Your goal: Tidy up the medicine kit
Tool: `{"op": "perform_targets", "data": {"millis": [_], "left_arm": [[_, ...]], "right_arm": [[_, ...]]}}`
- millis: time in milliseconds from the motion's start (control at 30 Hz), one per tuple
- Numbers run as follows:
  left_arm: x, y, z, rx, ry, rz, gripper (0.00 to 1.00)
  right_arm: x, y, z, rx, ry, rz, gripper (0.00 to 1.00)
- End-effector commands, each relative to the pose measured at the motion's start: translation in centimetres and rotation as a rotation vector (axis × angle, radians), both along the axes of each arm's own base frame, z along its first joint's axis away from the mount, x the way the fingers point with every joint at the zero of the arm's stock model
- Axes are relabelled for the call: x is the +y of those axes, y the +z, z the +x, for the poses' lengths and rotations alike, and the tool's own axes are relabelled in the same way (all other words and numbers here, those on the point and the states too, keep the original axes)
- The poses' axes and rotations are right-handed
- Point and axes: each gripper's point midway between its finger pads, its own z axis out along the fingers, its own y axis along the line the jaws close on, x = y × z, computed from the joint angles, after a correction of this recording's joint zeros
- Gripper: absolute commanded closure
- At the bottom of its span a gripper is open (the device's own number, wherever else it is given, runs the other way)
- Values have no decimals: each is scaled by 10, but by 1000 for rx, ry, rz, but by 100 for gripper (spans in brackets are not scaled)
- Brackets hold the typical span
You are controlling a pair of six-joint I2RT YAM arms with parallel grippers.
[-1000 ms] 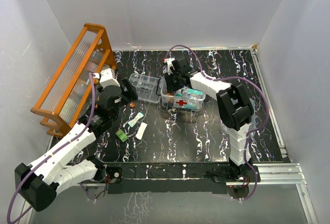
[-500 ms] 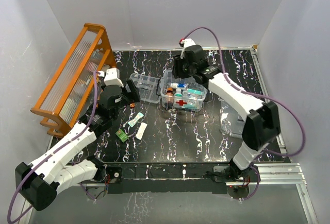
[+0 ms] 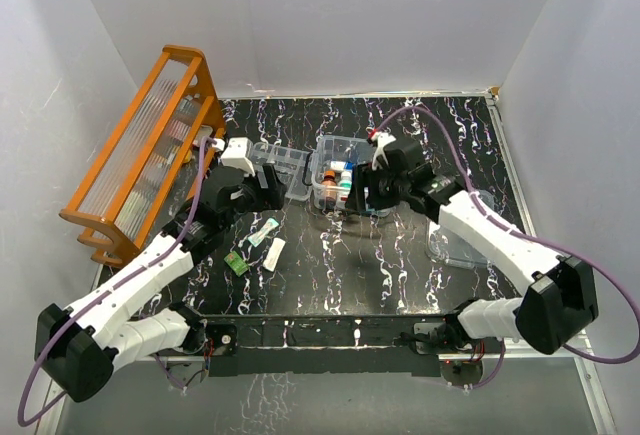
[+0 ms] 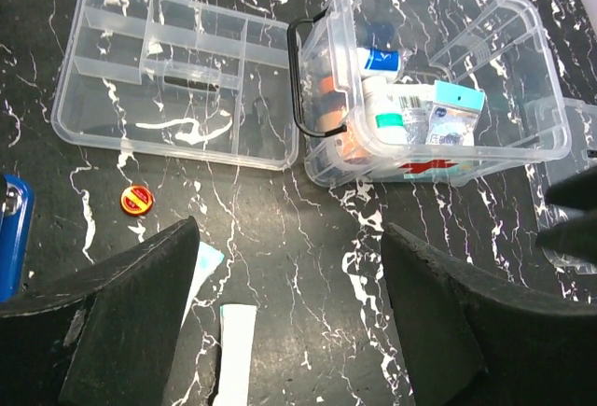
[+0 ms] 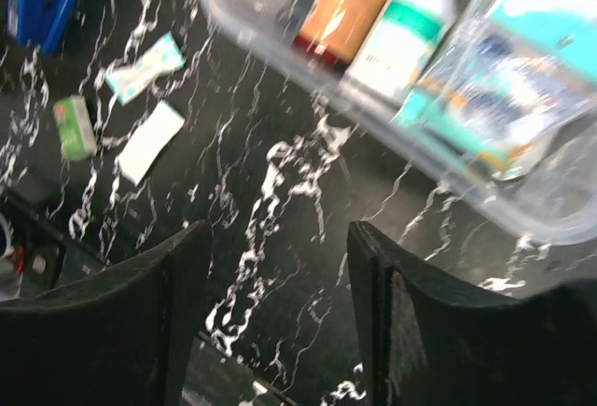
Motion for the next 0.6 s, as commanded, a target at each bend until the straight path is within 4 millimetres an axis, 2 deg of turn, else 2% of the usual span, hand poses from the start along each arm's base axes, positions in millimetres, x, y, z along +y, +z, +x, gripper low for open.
{"op": "perform_targets", "data": {"millis": [0, 100, 300, 333, 367, 400, 567], "left_arm": [[-1, -6, -3, 36, -1, -5, 22], [-1, -10, -4, 55, -8, 6, 22], [18, -17, -5, 93, 81, 69, 15], [23, -18, -5, 97, 103, 81, 11], [29, -21, -6, 106, 132, 91, 4], [36, -23, -8, 113, 166, 101, 1], [35, -28, -18, 125, 164, 31, 1]], "right_arm": [[36, 5, -25, -17, 109, 129, 40], [54, -8, -23, -34, 87, 118, 37], [89, -22, 2, -84, -29, 73, 36], [93, -23, 8, -91, -56, 76, 36], [96, -25, 14, -94, -86, 84, 36], [99, -25, 19, -91, -108, 97, 36], [101, -33, 42, -86, -242, 103, 37]]}}
